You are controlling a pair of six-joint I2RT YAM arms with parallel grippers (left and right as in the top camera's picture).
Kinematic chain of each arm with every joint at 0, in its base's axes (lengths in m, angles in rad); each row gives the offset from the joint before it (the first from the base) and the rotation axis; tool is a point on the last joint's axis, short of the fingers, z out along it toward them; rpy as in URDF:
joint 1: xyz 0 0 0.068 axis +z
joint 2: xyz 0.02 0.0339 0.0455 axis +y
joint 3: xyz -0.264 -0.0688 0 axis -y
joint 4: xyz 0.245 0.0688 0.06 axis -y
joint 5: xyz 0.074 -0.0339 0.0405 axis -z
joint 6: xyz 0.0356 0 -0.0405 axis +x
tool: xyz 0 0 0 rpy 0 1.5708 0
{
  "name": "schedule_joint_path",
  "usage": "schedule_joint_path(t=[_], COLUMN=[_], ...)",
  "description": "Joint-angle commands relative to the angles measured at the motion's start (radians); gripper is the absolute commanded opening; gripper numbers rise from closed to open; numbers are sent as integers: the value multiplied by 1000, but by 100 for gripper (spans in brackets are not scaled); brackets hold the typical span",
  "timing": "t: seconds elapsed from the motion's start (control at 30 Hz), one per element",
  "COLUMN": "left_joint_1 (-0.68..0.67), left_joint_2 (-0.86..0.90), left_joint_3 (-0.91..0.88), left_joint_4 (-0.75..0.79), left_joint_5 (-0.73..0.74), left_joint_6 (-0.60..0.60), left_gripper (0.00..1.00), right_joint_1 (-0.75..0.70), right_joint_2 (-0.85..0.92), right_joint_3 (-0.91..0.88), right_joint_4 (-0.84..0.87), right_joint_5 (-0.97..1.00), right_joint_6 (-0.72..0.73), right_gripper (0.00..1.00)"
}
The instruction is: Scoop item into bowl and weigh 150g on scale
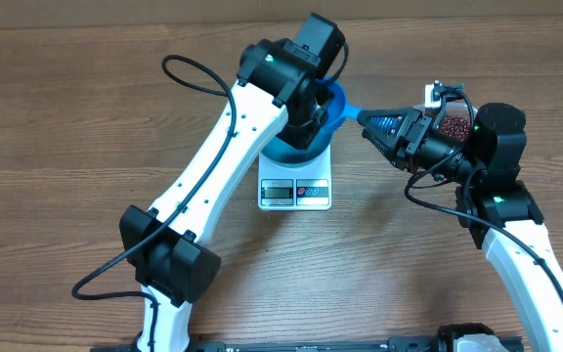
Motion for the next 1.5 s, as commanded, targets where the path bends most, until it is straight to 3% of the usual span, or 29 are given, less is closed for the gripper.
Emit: schedule_joint_path(t=[0.0,0.37,0.53,1.0,1.47], left_joint_1=[-19,-48,-62,-69,-69], left_joint_2=[-13,-13,-13,-13,-13], left_joint_3=[-4,-4,-4,-4,-4], left_joint_4=[-5,-21,-21,-31,-65], left_joint_5=[15,23,23,48,47], left_joint_6=[-35,-31,-32,-31,-62], left_gripper=[4,4,4,4,4], right_joint_1=[1,1,1,1,1], right_joint_2=[-5,-5,-5,-5,-5], right_joint_3=[18,18,18,18,18], right_joint_4=[6,4,2,1,-34], right_joint_5=[11,19,22,34,86], right_joint_6=[-3,-18,-37,-37,-36], right_gripper=[52,52,40,19,20])
